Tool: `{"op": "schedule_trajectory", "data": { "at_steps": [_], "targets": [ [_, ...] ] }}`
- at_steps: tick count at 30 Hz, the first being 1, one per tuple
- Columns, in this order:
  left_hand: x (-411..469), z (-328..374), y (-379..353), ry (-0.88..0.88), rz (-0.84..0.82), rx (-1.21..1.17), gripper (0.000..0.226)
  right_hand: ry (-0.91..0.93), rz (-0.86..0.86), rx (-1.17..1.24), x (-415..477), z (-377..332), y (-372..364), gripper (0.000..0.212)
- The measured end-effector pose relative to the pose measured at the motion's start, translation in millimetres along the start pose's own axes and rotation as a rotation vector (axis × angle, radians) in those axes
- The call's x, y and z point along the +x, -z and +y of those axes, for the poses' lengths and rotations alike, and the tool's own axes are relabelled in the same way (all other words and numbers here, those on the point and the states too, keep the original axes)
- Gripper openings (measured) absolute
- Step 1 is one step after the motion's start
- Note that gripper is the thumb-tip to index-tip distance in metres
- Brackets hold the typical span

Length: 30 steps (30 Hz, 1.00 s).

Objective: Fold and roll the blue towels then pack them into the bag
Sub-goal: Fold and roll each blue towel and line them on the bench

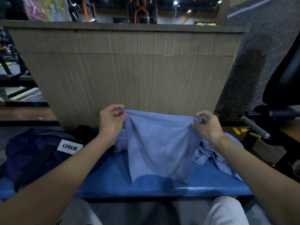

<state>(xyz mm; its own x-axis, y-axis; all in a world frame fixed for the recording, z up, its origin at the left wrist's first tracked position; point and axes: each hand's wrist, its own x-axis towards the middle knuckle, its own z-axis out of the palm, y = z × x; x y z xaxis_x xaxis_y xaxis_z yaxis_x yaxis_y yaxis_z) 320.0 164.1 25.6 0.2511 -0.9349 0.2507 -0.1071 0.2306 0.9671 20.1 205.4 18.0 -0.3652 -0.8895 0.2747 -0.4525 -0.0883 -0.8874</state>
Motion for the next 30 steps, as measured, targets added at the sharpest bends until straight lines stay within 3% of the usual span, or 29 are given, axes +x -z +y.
{"op": "schedule_trajectory", "data": {
  "at_steps": [6, 11, 13, 18, 24, 30],
  "targets": [
    [5, -4, 1, 0.033, 0.019, 0.033, 0.021, -0.084, 0.038, 0.154, 1, -4, 4, 0.022],
    [10, -3, 5, 0.027, 0.015, 0.057, 0.018, -0.141, 0.055, 0.254, 1, -9, 5, 0.009],
    [11, -2, 7, 0.003, 0.005, 0.052, 0.017, -0.135, 0.081, 0.214, 3, -8, 8, 0.009],
    [18, 2, 13, -0.119, -0.027, 0.124, 0.021, -0.013, -0.014, -0.102, 8, 2, 17, 0.038],
    [27, -1, 18, -0.313, -0.156, 0.366, 0.013, 0.030, -0.016, -0.192, 12, 9, 18, 0.030],
    [36, -9, 20, -0.317, -0.144, 0.448, 0.010, 0.007, -0.044, -0.127, 22, 12, 15, 0.013]
  ]
}}
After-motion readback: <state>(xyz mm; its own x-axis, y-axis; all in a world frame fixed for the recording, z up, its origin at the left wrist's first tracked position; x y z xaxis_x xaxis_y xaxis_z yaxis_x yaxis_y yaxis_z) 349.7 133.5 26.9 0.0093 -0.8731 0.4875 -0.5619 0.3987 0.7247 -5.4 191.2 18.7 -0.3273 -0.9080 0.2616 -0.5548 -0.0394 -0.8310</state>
